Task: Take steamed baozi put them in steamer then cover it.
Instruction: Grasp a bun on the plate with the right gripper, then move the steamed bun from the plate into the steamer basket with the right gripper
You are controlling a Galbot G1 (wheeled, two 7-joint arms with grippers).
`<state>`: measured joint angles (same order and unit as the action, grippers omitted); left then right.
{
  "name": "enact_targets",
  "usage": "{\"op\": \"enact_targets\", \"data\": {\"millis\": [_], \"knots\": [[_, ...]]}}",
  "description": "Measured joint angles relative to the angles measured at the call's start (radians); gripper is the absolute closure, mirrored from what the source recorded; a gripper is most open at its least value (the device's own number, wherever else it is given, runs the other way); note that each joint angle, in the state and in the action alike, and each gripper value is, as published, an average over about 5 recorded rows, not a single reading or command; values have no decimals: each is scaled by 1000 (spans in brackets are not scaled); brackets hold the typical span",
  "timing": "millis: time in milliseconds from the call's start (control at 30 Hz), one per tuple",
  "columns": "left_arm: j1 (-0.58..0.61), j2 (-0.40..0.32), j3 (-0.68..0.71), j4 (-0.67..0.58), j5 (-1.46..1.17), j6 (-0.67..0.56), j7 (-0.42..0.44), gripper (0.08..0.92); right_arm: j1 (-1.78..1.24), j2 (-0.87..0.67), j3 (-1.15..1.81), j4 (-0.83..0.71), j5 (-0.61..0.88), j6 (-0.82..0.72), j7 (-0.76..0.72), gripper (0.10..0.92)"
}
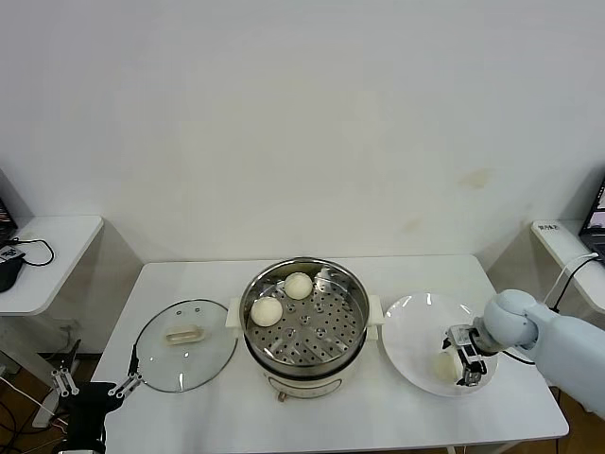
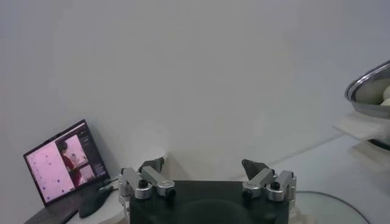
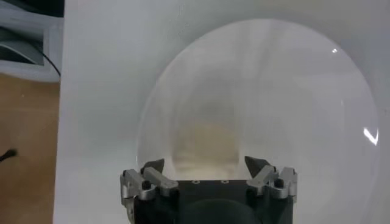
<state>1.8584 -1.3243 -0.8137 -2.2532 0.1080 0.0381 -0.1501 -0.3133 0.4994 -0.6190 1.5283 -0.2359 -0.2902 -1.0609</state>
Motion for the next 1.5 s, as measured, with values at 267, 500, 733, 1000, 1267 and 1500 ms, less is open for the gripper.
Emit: {"op": "enact_targets", "data": {"millis": [267,500,733,1000,1267,1500], "knots": [[0,-1,1,0,0,0,0,177,-2,22,7,-22,-2,-6,5,316],[3,-2,1,-3,0,0,-1,177,12,20,5,-17,6,-8,-9,364],[1,0,1,-7,-1,-1,-2,177,98,-5,-29,7,47,-13,-41,372],[0,5,7,-11,-2,-3,-2,177,287,-31,-92,50,129,-25,-76,372],[-8,11,20,-21,-2,-3,-2,177,533,-4,-191,90,240,-42,-72,366],[-11,15,22,-14,-4,-2,-2,177,726,79,-301,129,335,-49,-39,364]]}}
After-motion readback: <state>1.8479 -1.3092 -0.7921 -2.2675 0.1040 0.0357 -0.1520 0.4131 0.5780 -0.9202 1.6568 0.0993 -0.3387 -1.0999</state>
